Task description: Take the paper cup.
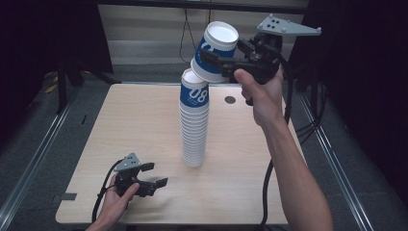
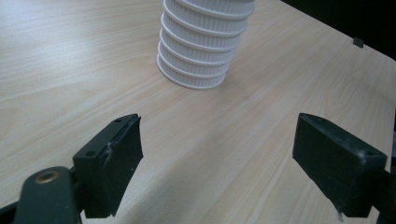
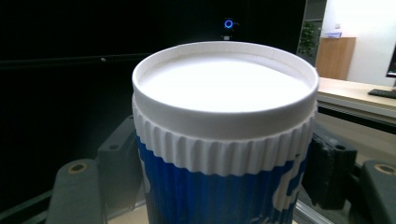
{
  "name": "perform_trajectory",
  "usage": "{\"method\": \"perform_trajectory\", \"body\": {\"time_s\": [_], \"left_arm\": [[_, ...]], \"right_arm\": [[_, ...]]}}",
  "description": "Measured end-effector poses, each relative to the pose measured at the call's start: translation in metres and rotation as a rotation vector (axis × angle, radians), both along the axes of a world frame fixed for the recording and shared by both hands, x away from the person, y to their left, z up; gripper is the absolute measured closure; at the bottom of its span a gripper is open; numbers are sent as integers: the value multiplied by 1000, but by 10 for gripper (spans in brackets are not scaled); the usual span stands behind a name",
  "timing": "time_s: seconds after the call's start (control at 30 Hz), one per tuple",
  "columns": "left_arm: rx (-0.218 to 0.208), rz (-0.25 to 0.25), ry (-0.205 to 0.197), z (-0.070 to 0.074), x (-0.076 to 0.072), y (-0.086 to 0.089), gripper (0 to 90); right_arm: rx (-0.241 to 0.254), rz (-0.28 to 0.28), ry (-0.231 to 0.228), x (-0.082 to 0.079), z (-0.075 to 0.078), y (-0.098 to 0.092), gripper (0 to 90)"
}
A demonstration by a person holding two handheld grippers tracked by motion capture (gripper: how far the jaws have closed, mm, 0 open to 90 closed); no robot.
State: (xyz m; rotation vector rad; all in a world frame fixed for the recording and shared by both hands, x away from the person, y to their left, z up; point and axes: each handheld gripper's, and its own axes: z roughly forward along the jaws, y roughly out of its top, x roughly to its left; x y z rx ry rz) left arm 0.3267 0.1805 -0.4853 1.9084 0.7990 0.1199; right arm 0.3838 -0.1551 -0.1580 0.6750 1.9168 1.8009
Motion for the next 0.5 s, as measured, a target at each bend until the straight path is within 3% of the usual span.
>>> {"method": "perform_trajectory", "body": {"time_s": [0.27,0.47,0.5], "left_arm": [[7,-47,19,1,0,-2,159],[-50,-91,2,6,-4,-3,158],[-44,-85,-6,7,-4,-3,158]], "right_arm": [[-18,-34,-10,-11,3,-26,271],[-60,-59,4,-18,-9,-40,273],[-65,-62,7,-19,-13,-43,272]]}}
